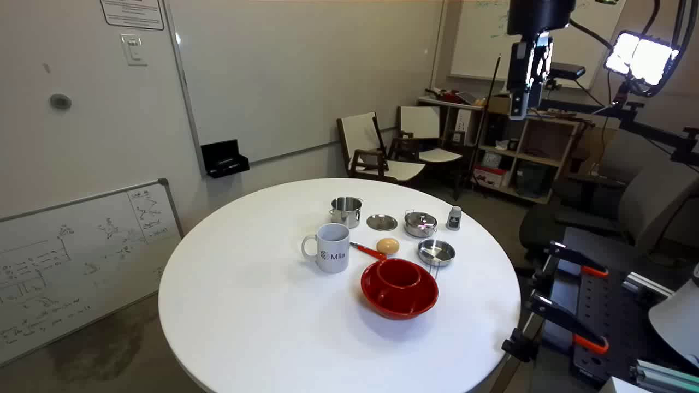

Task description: Rotate the cup slightly anticlockwise

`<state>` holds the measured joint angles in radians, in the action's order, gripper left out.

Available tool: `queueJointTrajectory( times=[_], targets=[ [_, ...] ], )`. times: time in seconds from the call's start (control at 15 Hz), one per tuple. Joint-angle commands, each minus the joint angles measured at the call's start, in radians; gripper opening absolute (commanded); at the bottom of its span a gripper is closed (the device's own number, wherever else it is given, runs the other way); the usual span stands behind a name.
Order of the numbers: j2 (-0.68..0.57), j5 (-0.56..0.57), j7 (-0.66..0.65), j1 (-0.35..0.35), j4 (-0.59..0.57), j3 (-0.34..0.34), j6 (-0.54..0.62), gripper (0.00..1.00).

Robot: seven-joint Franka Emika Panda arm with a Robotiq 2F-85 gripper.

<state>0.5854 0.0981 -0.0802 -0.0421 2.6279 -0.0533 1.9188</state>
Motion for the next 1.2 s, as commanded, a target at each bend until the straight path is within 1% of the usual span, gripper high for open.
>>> queueJointTrajectory(
  times=[0.0, 0.27, 0.4, 0.53, 0.73, 0.93, 1.13],
  targets=[
    [0.0, 0.004, -0.004, 0.009, -0.001, 0.008, -0.002, 1.0],
    [-0.046, 0.002, 0.015, 0.027, -0.011, 0.004, 0.056, 1.0],
    [-0.093, 0.0, 0.008, 0.038, -0.024, -0.004, 0.097, 1.0],
    [-0.147, 0.002, 0.006, 0.046, -0.027, -0.007, 0.17, 1.0],
    [-0.237, 0.037, 0.014, 0.046, -0.027, -0.017, 0.314, 1.0],
    [-0.344, 0.07, 0.008, 0.035, -0.049, -0.019, 0.397, 1.0],
    [-0.452, 0.051, 0.029, 0.045, -0.078, -0.006, 0.463, 1.0]
  ],
)
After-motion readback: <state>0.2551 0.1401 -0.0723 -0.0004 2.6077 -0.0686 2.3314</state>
